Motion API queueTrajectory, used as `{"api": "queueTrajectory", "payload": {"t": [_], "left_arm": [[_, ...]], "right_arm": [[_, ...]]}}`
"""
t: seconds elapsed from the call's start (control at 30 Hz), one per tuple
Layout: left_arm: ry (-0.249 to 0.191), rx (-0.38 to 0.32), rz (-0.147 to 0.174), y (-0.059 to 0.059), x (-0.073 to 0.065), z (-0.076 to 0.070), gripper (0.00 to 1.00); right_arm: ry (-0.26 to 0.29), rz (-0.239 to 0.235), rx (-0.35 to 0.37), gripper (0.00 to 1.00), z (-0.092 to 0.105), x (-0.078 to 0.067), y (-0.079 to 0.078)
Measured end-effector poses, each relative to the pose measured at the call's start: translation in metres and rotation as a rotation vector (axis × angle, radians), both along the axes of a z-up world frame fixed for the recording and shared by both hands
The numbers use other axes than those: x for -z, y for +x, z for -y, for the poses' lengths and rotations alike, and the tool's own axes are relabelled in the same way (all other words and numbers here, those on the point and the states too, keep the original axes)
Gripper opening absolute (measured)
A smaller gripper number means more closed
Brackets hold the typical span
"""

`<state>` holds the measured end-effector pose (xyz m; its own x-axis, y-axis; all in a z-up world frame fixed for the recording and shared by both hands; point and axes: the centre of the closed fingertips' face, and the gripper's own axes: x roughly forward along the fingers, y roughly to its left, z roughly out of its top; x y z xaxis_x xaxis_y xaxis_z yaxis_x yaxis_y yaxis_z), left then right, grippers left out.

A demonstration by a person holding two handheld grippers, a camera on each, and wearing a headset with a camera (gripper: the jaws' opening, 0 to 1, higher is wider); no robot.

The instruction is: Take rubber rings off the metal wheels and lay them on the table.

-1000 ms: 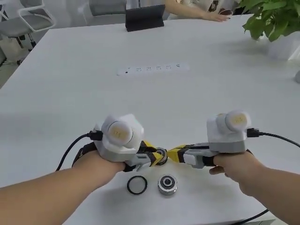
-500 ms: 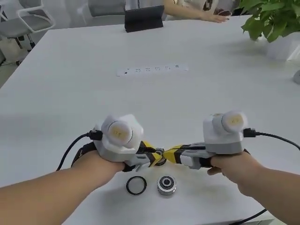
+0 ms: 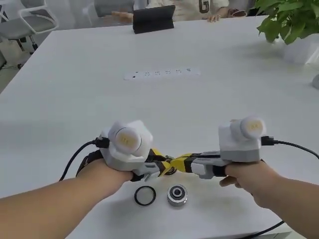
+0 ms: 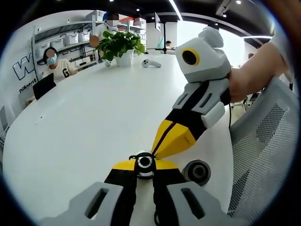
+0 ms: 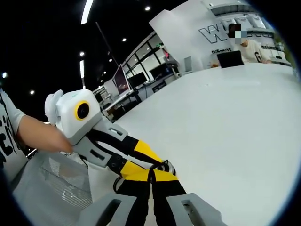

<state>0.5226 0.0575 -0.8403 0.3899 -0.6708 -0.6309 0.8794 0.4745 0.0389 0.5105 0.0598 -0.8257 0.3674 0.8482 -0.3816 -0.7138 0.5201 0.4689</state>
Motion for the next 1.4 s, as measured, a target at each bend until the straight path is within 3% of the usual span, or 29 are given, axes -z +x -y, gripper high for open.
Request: {"api": "queueTrajectory", "payload": {"t": [0.3, 0.73, 1.0, 1.13, 1.4], "left_arm": [[-0.006, -0.004, -0.002, 0.000, -0.001, 0.000, 0.07], [-0.027, -0.004, -0.006, 0.000, -0.001, 0.000, 0.08], [-0.024, 0.004, -0.008, -0.001, -0.002, 0.000, 0.08], [-0.014, 0.009, 0.001, -0.001, -0.003, -0.003, 0.15], [-0.023, 0.026, -0.016, -0.008, -0.005, -0.010, 0.17]], "right_arm": [[0.082, -0.040, 0.010, 0.00, 0.002, -0.007, -0.003], [-0.047, 0.003, 0.035, 0.00, 0.008, 0.005, 0.007], [-0.043, 0.006, 0.034, 0.00, 0.008, 0.005, 0.006], [-0.039, 0.010, 0.032, 0.00, 0.008, 0.004, 0.006], [-0.032, 0.011, 0.027, 0.00, 0.007, 0.002, 0.005]]}}
